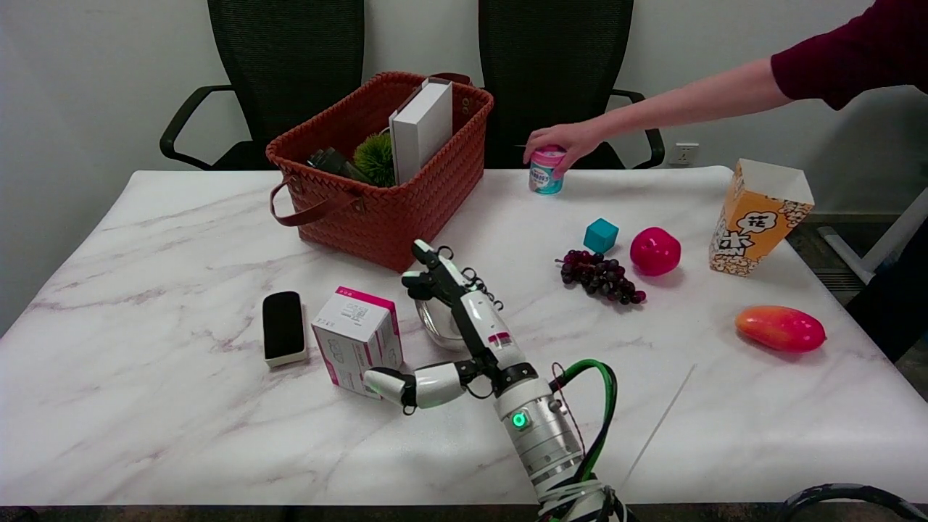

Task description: Pick up the white paper box.

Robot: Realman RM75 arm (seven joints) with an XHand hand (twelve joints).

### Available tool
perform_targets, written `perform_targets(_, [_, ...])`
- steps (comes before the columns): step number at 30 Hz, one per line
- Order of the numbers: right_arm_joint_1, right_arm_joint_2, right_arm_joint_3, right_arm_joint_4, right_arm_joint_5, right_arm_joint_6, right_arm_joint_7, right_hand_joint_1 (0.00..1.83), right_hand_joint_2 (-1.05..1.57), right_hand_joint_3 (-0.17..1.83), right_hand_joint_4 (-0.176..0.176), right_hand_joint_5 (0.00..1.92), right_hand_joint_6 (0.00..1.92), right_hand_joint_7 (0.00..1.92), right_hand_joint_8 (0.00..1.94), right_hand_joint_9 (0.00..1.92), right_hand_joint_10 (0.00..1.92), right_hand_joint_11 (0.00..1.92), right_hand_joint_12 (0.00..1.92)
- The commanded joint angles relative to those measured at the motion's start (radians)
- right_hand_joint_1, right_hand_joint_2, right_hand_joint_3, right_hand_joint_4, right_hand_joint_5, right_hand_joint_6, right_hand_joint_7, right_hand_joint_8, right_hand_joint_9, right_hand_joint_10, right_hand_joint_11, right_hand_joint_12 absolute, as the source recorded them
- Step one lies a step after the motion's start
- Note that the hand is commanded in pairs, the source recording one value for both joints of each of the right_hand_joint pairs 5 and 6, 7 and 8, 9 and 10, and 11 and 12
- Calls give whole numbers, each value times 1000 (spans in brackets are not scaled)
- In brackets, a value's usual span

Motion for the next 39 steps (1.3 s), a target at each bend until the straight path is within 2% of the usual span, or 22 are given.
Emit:
perform_targets(1, [44,-42,-36,-48,-25,-26,-31,1063,232,691,0,156,156,479,479,516,516,116,116])
perform_targets(18, [171,-53,-41,-211,-35,-59,18,1053,205,724,0,155,155,469,469,475,475,78,78])
perform_targets(33, [186,-56,-41,-261,-35,-54,61,1052,198,727,0,159,159,462,462,459,459,73,73])
perform_targets(39, [191,-56,-39,-283,-29,-58,69,1079,217,652,0,167,167,461,461,456,456,136,136])
